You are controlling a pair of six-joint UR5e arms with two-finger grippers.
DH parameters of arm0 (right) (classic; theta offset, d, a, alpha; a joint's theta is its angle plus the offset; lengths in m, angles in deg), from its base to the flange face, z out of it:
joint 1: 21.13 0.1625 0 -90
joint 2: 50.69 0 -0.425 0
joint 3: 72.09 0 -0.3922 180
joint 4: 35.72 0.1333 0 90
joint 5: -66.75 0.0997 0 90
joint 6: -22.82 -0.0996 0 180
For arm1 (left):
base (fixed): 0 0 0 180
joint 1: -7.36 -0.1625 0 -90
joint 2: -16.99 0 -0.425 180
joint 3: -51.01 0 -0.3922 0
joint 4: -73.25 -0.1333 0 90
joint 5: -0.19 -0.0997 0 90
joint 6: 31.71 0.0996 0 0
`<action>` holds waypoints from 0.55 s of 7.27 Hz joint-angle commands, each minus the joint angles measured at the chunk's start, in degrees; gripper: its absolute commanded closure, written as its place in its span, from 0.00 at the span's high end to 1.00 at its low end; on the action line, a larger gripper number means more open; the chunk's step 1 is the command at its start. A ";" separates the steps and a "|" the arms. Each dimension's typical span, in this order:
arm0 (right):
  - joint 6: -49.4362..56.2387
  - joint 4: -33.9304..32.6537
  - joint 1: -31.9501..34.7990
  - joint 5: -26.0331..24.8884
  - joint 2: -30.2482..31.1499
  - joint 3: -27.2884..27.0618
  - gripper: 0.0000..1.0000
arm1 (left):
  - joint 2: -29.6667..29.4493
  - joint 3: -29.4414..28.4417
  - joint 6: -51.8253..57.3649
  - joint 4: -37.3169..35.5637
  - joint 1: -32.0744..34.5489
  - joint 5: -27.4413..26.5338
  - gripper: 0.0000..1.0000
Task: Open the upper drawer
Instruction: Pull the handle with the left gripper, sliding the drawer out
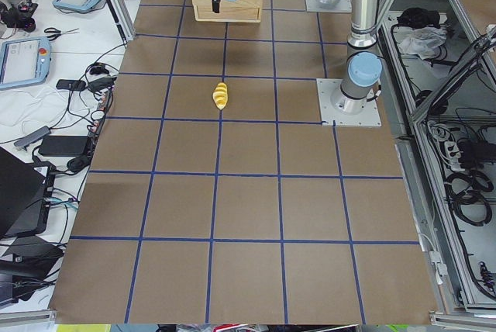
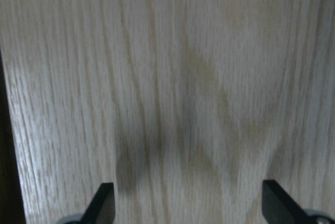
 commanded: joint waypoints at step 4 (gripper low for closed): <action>-0.02 0.00 0.00 0.00 0.00 0.02 1.00 | 3.58 3.04 8.13 5.85 -4.00 -3.64 1.00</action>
